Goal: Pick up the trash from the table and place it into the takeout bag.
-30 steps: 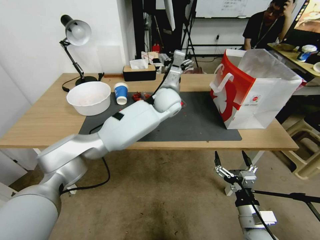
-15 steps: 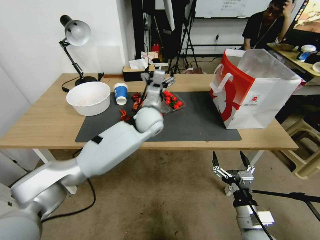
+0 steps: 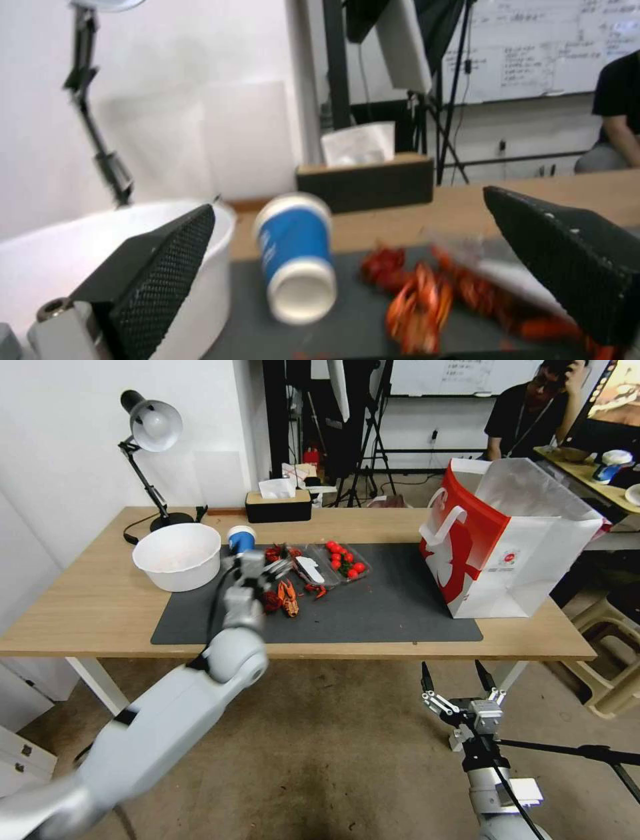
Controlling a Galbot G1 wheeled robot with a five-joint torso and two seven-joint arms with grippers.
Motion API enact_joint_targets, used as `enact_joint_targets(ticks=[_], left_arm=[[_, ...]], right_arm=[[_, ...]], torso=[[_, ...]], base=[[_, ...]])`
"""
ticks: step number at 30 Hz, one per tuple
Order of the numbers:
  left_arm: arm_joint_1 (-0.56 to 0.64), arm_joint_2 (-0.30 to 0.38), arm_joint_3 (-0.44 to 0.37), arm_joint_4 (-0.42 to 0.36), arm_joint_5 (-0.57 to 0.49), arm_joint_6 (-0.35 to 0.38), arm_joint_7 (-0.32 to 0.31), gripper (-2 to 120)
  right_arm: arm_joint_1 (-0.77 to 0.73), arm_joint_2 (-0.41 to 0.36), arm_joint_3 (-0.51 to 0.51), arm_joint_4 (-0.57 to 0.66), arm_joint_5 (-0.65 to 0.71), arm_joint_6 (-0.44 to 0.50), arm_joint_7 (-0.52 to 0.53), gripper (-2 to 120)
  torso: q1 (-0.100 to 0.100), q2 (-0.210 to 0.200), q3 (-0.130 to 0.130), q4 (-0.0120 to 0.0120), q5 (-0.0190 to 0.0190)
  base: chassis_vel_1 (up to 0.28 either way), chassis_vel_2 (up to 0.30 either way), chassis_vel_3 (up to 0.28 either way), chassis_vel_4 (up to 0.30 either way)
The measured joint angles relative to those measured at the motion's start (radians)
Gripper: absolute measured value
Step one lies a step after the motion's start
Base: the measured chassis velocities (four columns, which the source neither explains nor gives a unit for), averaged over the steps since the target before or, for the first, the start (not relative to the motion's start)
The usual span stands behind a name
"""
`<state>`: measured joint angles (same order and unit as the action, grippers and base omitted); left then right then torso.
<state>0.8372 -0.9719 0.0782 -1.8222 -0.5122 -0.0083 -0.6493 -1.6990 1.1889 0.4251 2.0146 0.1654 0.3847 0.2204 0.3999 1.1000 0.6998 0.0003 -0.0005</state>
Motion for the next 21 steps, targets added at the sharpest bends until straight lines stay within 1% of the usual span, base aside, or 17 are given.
enact_joint_targets(ticks=[3,4,7,8,11,12,14,15,16,19,21], left_arm=[[0.114,0.008,-0.074,-0.048,0.036,-0.025,0.025,100],[0.114,0.008,-0.074,-0.048,0.036,-0.025,0.025,100],[0.213,0.01,-0.132,-0.09,0.06,-0.045,0.038,100],[0.213,0.01,-0.132,-0.09,0.06,-0.045,0.038,100],[0.303,0.003,-0.178,-0.125,0.08,-0.061,0.042,100],[0.303,0.003,-0.178,-0.125,0.08,-0.061,0.042,100],[0.348,-0.004,-0.198,-0.138,0.096,-0.073,0.042,100],[0.39,-0.014,-0.213,-0.151,0.108,-0.082,0.042,100],[0.39,-0.014,-0.213,-0.151,0.108,-0.082,0.042,100],[0.449,-0.034,-0.224,-0.172,0.125,-0.091,0.053,100],[0.464,-0.04,-0.229,-0.179,0.127,-0.093,0.063,100]], right_arm=[[0.008,-0.002,-0.002,-0.001,0.0,-0.006,0.001,100],[0.008,-0.002,-0.002,-0.001,0.0,-0.006,0.001,100],[0.012,-0.002,-0.003,-0.001,-0.001,-0.008,0.001,100],[0.012,-0.002,-0.003,-0.001,-0.001,-0.008,0.001,100],[0.012,0.0,-0.003,-0.001,-0.001,-0.009,0.001,100],[0.012,0.0,-0.003,-0.001,-0.001,-0.009,0.001,100],[0.01,0.0,-0.003,0.0,-0.001,-0.009,0.002,100],[0.007,-0.002,-0.003,0.0,-0.001,-0.009,0.002,100],[0.007,-0.002,-0.003,0.0,-0.001,-0.009,0.002,100],[0.006,-0.002,-0.003,0.001,-0.001,-0.008,0.002,100],[0.006,-0.002,-0.004,0.001,-0.001,-0.008,0.002,100]], torso=[[0.0,0.0,0.0,-0.0003,0.0005],[0.0,0.0,0.0,-0.0003,0.0005],[0.0,0.0,0.0,-0.0003,0.0006],[0.0,0.0,0.0,-0.0003,0.0006],[0.0,0.0,0.0,-0.0003,0.0006],[0.0,0.0,0.0,-0.0003,0.0006],[0.0,0.0,0.0,-0.0002,0.0005],[0.0,0.0,0.0,-0.0002,0.0005],[0.0,0.0,0.0,-0.0002,0.0005],[0.0,0.0,0.0,-0.0002,0.0005],[0.0,0.0,0.0,-0.0003,0.0004]], base=[[0.0,0.0,0.0,0.0],[0.0,0.0,0.0,0.0],[0.0,0.0,0.0,0.0],[0.0,0.0,0.0,0.0],[0.0,0.0,0.0,0.0],[0.0,0.0,0.0,0.0],[0.0,0.0,0.0,0.0],[0.0,0.0,0.0,0.0],[0.0,0.0,0.0,0.0],[0.0,0.0,0.0,0.0],[0.0,0.0,0.0,0.0]])
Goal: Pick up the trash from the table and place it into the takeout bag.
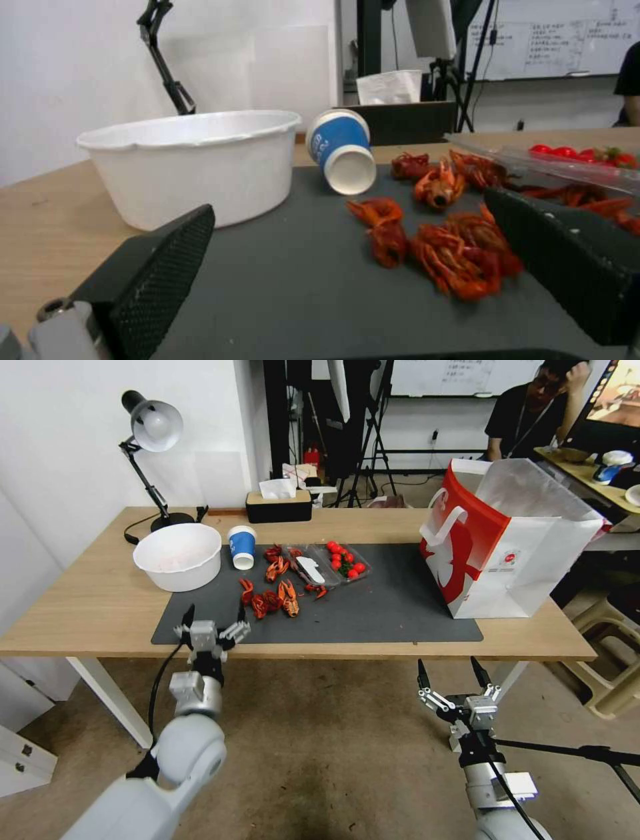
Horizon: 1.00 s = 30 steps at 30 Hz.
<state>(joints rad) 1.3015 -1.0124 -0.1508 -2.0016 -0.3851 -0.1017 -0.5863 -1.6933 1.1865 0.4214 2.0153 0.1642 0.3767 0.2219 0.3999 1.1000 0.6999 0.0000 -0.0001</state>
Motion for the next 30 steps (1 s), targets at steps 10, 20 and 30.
enact_joint_targets(ticks=[10,20,30], left_arm=[[0.088,-0.009,-0.049,-0.027,0.009,-0.019,0.073,100],[0.095,0.001,-0.045,-0.02,0.001,-0.019,0.076,100],[0.113,0.009,-0.057,-0.027,-0.003,-0.017,0.075,100]], right_arm=[[-0.004,0.0,-0.003,0.003,0.0,0.003,-0.001,100],[-0.003,-0.002,-0.004,0.002,0.0,0.003,-0.001,100],[0.001,0.001,-0.013,-0.006,-0.003,0.003,-0.002,100]], torso=[[0.0,0.0,0.0,0.0,0.0001],[0.0,0.0,0.0,-0.0001,0.0],[0.0,0.0,0.0,0.0001,0.0001]], base=[[0.0,0.0,0.0,0.0],[0.0,0.0,0.0,0.0],[0.0,0.0,0.0,0.0]])
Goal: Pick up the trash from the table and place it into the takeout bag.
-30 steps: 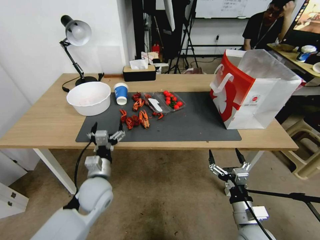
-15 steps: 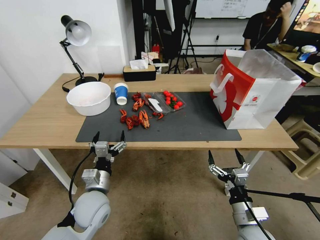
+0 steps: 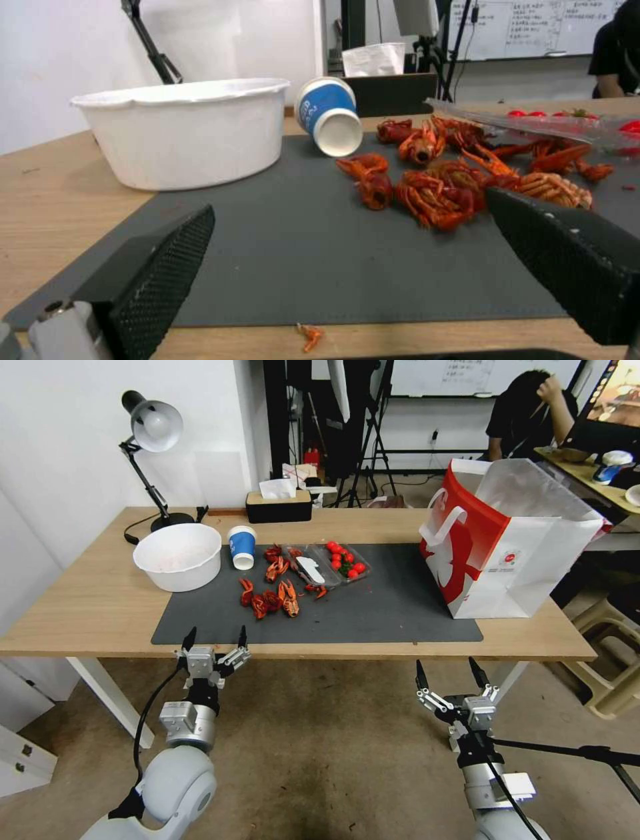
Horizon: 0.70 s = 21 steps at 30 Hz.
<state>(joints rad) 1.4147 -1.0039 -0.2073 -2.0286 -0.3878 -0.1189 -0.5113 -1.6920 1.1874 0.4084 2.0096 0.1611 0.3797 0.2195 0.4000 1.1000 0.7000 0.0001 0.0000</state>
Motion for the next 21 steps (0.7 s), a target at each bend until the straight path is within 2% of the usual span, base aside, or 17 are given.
enact_joint_targets(ticks=[6,9,10,13,14,16,18,21], left_arm=[[-0.075,0.009,0.034,0.039,-0.031,-0.004,0.004,100],[-0.181,0.01,0.071,0.084,-0.073,0.006,0.004,100],[-0.181,0.01,0.071,0.084,-0.073,0.006,0.004,100],[-0.3,0.015,0.111,0.147,-0.13,0.018,0.016,100],[-0.3,0.015,0.111,0.147,-0.13,0.018,0.016,100],[-0.396,0.026,0.158,0.214,-0.164,0.021,0.021,100],[-0.43,0.029,0.176,0.238,-0.172,0.022,0.021,100],[-0.54,0.031,0.244,0.318,-0.201,0.038,0.012,100]], right_arm=[[0.001,0.001,-0.004,-0.001,-0.003,0.0,-0.001,100],[-0.002,0.001,-0.013,-0.001,-0.016,0.003,-0.001,100],[-0.002,0.001,-0.013,-0.001,-0.016,0.003,-0.001,100],[-0.009,0.005,-0.016,0.005,-0.024,0.004,-0.001,100],[-0.009,0.005,-0.016,0.005,-0.024,0.004,-0.001,100],[-0.01,0.004,-0.016,0.005,-0.025,0.004,-0.002,100],[-0.009,0.003,-0.016,0.003,-0.025,0.004,-0.002,100],[-0.006,0.001,-0.015,-0.003,-0.025,0.004,-0.002,100]], torso=[[0.0,0.0,0.0,0.0,0.0001],[0.0,0.0,0.0,-0.0001,-0.0001],[0.0,0.0,0.0,-0.0001,-0.0001],[0.0,0.0,0.0,-0.0002,-0.0001],[0.0,0.0,0.0,-0.0002,-0.0001],[0.0,0.0,0.0,-0.0001,0.0],[0.0,0.0,0.0,-0.0002,-0.0001],[0.0,0.0,0.0,-0.0001,-0.0001]], base=[[0.0,0.0,0.0,0.0],[0.0,0.0,0.0,0.0],[0.0,0.0,0.0,0.0],[0.0,0.0,0.0,0.0],[0.0,0.0,0.0,0.0],[0.0,0.0,0.0,0.0],[0.0,0.0,0.0,0.0],[0.0,0.0,0.0,0.0]])
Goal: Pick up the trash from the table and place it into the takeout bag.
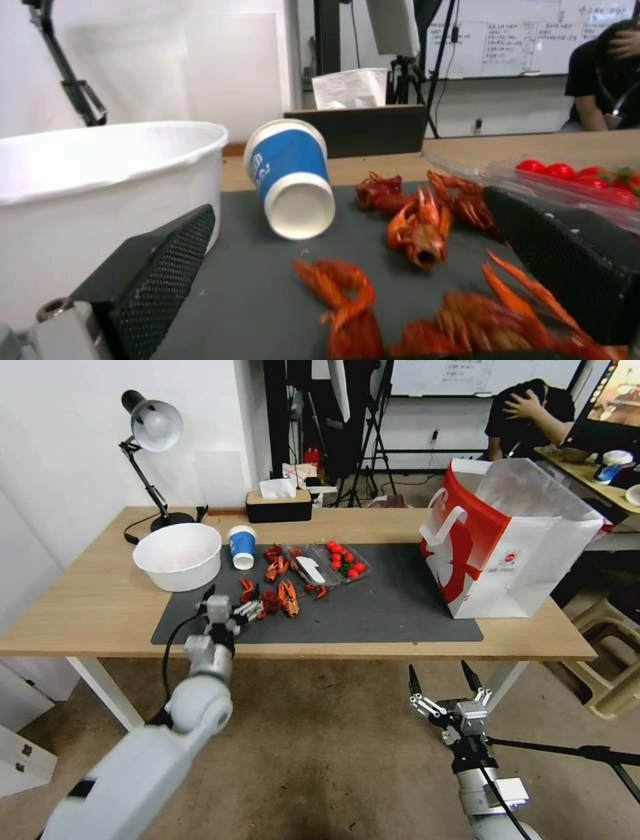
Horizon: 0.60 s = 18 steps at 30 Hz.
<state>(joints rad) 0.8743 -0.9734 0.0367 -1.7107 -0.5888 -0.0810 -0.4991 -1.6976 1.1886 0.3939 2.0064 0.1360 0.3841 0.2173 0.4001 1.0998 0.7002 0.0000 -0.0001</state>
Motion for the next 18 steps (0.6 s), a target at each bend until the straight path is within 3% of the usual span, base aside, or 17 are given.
enact_joint_targets(ticks=[8,18], left_arm=[[-0.201,-0.044,0.107,0.149,-0.029,0.035,-0.041,100],[-0.33,-0.13,0.163,0.285,-0.055,0.098,-0.085,100]], right_arm=[[0.006,0.001,0.006,-0.002,0.004,0.0,0.002,100],[0.0,-0.006,0.022,0.001,0.016,0.0,0.004,100]], torso=[[0.0,0.0,0.0,0.0,0.0003],[0.0,0.0,0.0,-0.0001,0.0001]], base=[[0.0,0.0,0.0,0.0],[0.0,0.0,0.0,0.0]])
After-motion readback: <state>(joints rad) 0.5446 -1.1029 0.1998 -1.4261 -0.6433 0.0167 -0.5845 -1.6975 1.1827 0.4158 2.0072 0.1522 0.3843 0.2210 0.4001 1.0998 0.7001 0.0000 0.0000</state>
